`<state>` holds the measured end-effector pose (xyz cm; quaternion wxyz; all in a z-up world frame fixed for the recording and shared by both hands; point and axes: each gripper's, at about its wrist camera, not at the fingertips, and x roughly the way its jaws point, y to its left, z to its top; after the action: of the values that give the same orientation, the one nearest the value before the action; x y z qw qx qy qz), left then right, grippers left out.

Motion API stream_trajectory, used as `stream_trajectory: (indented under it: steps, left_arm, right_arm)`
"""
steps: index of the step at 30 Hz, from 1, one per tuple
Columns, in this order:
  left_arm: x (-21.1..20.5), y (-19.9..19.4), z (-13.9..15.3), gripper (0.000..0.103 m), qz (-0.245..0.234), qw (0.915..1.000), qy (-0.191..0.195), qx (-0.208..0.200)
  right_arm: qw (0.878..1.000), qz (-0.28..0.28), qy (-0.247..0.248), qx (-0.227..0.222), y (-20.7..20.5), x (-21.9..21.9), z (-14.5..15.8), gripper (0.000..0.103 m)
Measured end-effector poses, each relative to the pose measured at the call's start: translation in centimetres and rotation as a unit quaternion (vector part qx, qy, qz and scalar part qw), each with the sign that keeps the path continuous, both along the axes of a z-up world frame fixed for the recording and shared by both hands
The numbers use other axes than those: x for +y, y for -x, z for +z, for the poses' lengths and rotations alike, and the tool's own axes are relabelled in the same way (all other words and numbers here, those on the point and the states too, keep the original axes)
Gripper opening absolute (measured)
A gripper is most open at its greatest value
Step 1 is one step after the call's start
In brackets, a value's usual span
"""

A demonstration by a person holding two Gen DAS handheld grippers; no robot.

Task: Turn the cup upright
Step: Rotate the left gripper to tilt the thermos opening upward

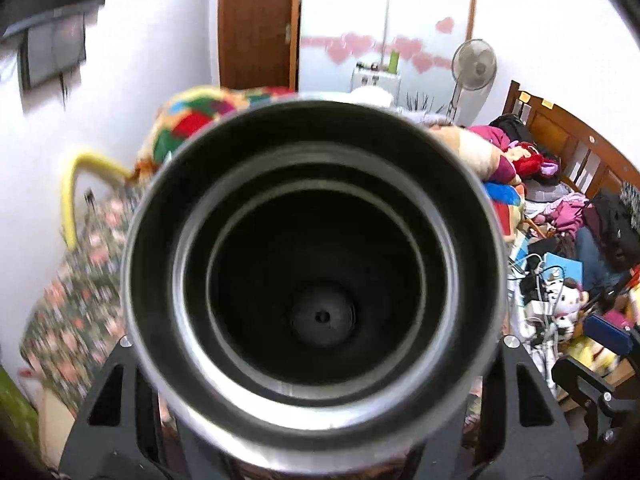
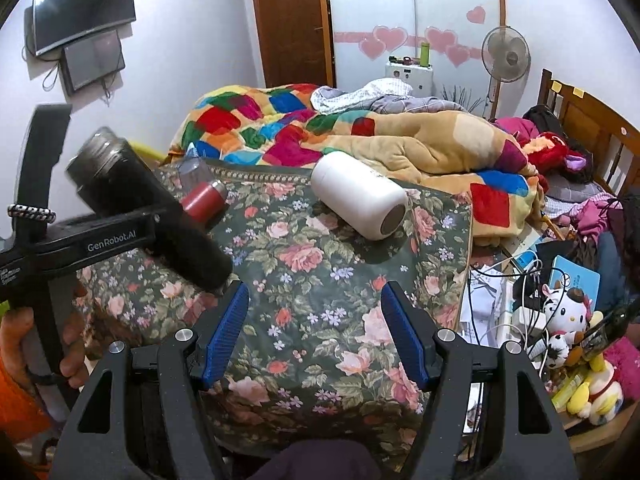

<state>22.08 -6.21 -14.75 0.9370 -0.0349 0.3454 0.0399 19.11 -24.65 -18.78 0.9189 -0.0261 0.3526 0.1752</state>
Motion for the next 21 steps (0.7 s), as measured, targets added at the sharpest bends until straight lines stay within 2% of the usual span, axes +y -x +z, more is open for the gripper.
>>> stream_trajectory:
  steps: [6,21]
  left_arm:
    - [0.4,-1.4,0.3,0.064,-0.017,0.9998,-0.007,0.0]
    - [0.3,-1.3,-4.8,0.063,-0.038,0.9971,-0.003,0.065]
  right_arm:
    - [1.0,0.003,-0.009,-0.003,-0.1,0.3,0.4,0.065]
    - [1.0,0.016,-0.007,0.004,-0.6,1.8,0.1,0.065]
